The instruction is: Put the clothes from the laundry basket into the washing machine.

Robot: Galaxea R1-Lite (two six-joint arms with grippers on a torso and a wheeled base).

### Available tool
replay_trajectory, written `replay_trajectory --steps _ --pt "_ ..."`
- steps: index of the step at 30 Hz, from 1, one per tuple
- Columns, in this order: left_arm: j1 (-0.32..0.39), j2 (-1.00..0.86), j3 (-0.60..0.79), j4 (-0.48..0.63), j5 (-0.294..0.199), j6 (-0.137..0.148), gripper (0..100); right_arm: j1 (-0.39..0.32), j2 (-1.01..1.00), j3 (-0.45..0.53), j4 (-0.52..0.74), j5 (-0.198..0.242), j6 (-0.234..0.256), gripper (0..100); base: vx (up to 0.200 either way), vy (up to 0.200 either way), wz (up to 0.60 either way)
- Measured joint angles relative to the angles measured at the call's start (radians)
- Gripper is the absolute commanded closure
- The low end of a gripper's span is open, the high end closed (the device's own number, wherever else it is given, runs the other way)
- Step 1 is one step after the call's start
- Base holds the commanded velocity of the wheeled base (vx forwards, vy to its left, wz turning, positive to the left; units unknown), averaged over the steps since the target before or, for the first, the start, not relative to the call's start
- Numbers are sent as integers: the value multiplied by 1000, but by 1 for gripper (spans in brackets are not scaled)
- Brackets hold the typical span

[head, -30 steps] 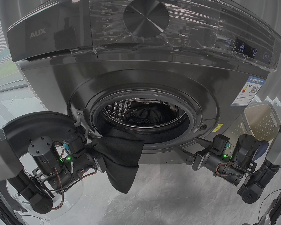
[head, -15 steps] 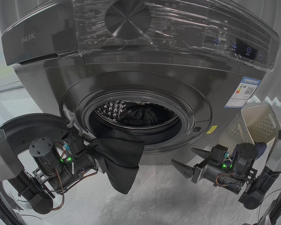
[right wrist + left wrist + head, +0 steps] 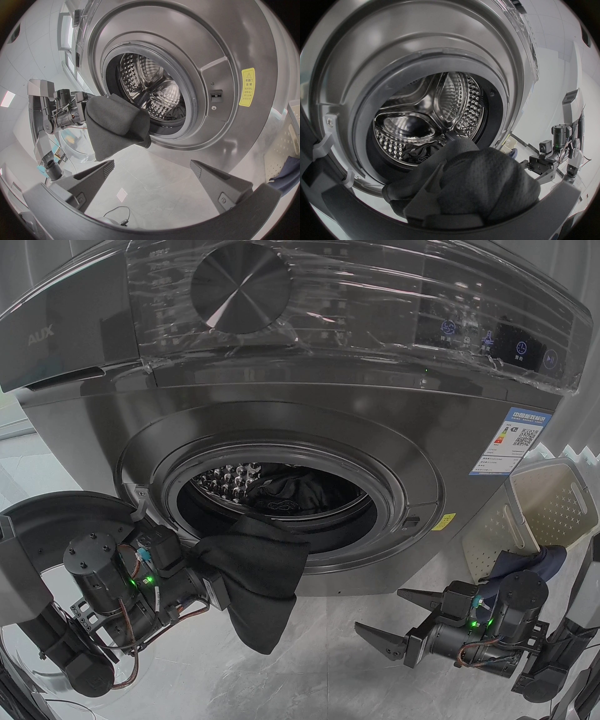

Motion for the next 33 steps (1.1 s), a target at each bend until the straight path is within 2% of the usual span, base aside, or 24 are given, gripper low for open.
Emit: replay_trajectory --steps 2,9,17,23,29,33 --pt "-1 0 0 0 0 0 100 0 0 0 0 0 0 0 0 200 0" --pt "-4 1 -1 0 0 1 100 2 -1 0 0 0 0 0 0 0 0" --pt "-53 22 -31 0 6 2 100 9 -8 4 0 0 0 0 0 0 0" --pt "-99 76 -116 0 22 5 100 28 -15 15 0 -1 -1 0 0 0 0" --pt "-113 149 -206 0 33 11 100 45 -21 26 0 -4 -1 0 0 0 0" --pt "-114 210 -289 0 76 8 100 50 -23 28 0 -4 -1 0 0 0 0"
